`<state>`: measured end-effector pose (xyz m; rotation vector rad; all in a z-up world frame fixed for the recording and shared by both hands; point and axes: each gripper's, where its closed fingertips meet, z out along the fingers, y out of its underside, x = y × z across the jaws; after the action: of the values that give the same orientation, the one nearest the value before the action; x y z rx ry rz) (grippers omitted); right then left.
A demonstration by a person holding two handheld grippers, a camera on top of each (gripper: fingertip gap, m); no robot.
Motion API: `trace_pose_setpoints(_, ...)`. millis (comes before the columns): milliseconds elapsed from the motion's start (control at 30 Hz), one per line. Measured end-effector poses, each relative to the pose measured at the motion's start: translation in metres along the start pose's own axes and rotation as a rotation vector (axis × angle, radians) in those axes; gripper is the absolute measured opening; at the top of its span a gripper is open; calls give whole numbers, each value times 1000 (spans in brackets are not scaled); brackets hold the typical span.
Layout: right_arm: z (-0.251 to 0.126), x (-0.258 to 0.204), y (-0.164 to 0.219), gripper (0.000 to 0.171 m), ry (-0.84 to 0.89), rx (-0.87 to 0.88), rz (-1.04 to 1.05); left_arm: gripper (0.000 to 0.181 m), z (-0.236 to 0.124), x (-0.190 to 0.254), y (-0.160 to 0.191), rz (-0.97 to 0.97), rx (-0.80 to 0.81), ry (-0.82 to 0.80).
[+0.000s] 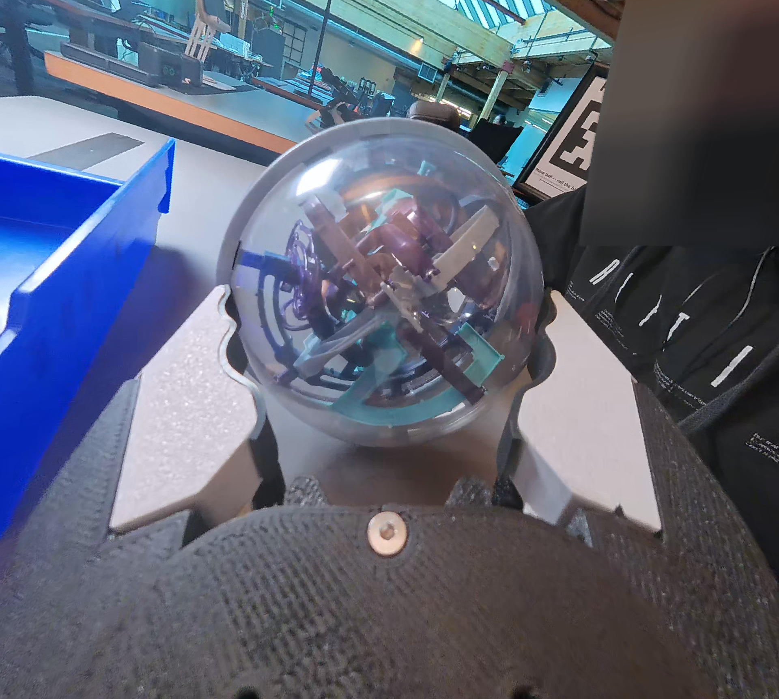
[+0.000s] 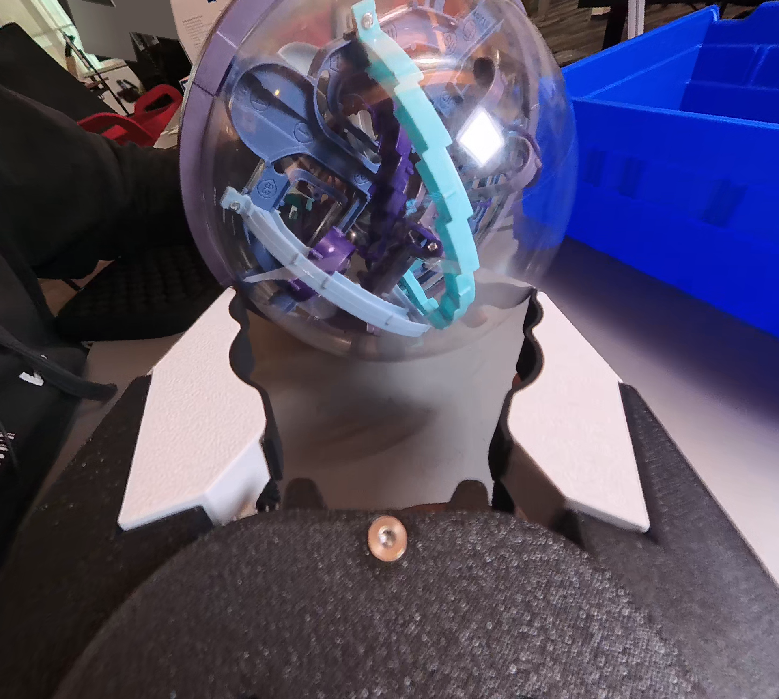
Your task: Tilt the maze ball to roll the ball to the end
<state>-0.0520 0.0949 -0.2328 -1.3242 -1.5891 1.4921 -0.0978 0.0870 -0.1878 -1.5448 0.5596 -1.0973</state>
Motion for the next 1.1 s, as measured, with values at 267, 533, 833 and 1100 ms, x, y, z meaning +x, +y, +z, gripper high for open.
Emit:
trace_pose_setpoints(267, 1, -1, 0, 127, 9, 3, -28, 136, 0, 2, -1, 19, 0, 5)
trace_pose_setpoints(533, 2, -2, 2, 127, 18, -5, -66, 136, 0, 6, -2, 54, -17, 1)
trace_pose_setpoints(833, 6, -6, -1, 127, 34, 20, -111, 135, -1, 13, -10, 104, -29, -1)
trace_pose_setpoints(1100, 7, -10, -3, 127, 44, 24, -158, 134, 1, 22, -19, 163, -42, -2)
